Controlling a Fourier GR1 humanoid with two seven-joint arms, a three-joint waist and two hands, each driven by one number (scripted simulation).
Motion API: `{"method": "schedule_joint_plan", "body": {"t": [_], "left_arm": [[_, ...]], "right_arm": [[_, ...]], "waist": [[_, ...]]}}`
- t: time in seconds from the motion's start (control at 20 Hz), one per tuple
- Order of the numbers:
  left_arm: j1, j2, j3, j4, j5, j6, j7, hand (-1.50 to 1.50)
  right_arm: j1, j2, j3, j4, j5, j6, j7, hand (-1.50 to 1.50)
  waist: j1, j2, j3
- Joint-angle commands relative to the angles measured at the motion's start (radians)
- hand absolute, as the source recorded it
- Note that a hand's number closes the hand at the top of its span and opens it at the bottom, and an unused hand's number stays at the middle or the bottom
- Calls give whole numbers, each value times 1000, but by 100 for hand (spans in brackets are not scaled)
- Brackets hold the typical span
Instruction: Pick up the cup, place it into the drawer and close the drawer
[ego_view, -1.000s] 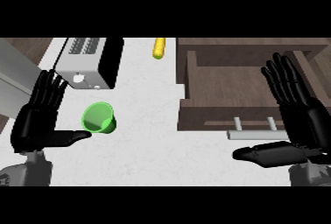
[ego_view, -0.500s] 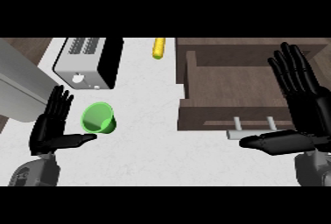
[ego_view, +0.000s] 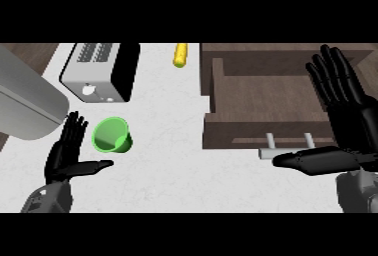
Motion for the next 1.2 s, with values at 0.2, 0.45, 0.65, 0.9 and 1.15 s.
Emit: {"method": "schedule_joint_plan", "body": {"t": [0.2, 0.45, 0.65, 0.9, 1.15], "left_arm": [[-194, 36, 41, 420, -52, 29, -251, -150], [-217, 64, 58, 552, -59, -28, -375, -150], [-248, 87, 57, 578, -66, -38, -380, -150], [-244, 57, 51, 603, -83, -36, -440, -150], [-241, 38, 56, 612, -84, -14, -470, -150]], "right_arm": [[14, -27, -29, -58, -44, 36, 50, -150], [-3, 11, 16, -58, 7, -3, 53, -150], [12, 9, -11, 0, -14, 26, -18, -150], [-84, -25, -48, 45, -37, 25, 34, -150], [-45, -27, -50, 21, -52, 43, 29, -150]], "waist": [[-11, 3, -1], [-17, 7, -2], [-16, 7, -2], [-22, 13, -4], [-26, 13, -4]]}}
